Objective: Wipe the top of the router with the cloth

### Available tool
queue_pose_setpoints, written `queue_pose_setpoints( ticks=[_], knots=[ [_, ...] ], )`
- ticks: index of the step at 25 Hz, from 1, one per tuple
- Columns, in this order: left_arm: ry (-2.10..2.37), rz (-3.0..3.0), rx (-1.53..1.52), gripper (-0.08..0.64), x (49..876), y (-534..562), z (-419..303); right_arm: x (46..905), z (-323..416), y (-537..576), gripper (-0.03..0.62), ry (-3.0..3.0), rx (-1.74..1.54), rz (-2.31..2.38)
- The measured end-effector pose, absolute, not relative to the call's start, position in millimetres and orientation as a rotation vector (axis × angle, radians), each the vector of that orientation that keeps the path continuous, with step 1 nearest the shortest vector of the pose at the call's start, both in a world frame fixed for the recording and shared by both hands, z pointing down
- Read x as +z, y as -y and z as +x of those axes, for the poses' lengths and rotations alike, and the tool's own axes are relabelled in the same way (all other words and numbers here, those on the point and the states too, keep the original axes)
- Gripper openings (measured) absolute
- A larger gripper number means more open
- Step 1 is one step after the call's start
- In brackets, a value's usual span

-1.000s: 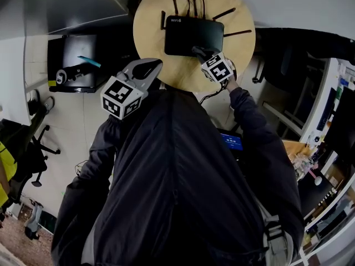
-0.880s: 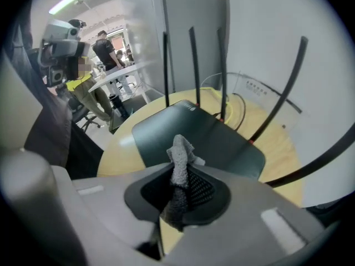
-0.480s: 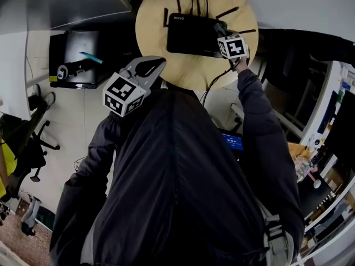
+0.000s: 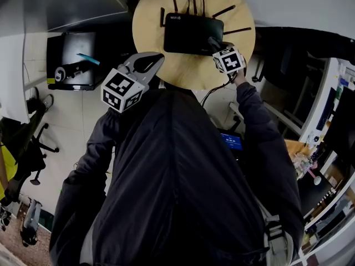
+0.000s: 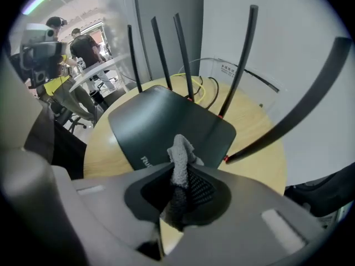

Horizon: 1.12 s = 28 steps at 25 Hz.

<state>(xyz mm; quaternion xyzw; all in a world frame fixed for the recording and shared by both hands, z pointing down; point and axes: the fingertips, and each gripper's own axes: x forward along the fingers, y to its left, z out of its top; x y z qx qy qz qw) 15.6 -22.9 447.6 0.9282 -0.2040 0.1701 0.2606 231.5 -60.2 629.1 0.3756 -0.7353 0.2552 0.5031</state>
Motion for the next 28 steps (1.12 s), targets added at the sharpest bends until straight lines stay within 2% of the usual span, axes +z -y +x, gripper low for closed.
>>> queue_pose_setpoints(
  ticks=[5,11,22,28],
  knots=[
    [0.526,2.529,0.461,-0.009,452,35,24,630,222,22,0.031,1.791,0.657,0.897],
    [0.485,2.546,0.452,-0.008,452,48,40,622,212,26,0.031,1.817,0.62,0.933],
    [0.556,2.53,0.411,-0.009,446,56,32,613,28,17,0.031,2.034,0.421,0.594],
    [0.582,2.506,0.396,-0.008,448,51,20,620,13,16,0.031,2.019,0.378,0.572]
  ],
)
